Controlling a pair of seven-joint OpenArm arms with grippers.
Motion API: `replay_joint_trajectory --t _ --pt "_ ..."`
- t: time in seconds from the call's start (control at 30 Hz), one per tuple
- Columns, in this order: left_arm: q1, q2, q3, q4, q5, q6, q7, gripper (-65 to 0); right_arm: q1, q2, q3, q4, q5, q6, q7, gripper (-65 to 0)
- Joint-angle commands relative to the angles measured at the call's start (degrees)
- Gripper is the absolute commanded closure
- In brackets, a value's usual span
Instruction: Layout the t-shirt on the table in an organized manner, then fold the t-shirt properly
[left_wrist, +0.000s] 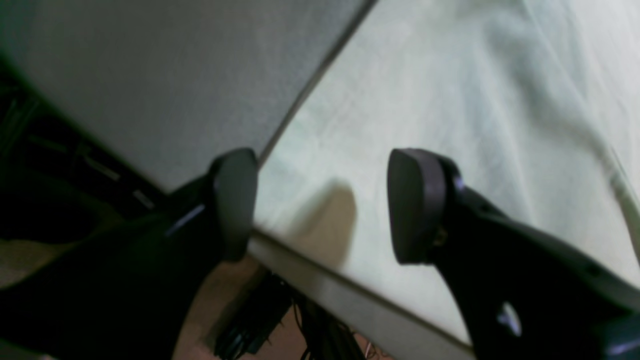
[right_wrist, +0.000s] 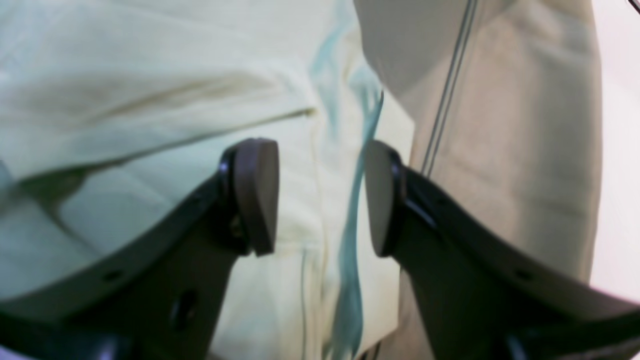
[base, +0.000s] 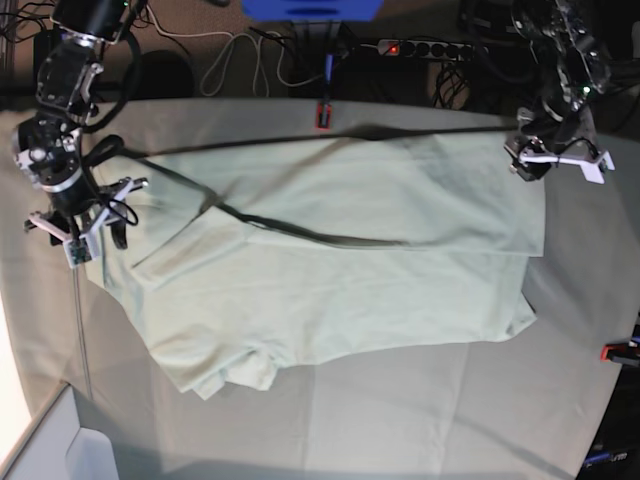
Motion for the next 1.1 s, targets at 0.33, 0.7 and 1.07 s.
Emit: replay_joint_trajectory --t 0.33,0.7,1.07 --pt "-0.37 -0.83 -0.47 -6.33 0.13 -0.38 -0.89 -39.4 -0.69 0.21 0.30 1.36 0.77 0.21 0.78 -28.6" --pt "-0.81 -2.06 -1.09 -2.81 -0.13 -0.47 -0.54 -0.2 -6.58 -0.32 1.00 1.36 0.77 0.21 0.78 -28.7" --pt "-1.25 -2.32 -3.11 -0.88 0.13 -0.47 -0.46 0.0 -12.03 0.12 3.73 1.28 0.77 0.21 1.05 -28.8"
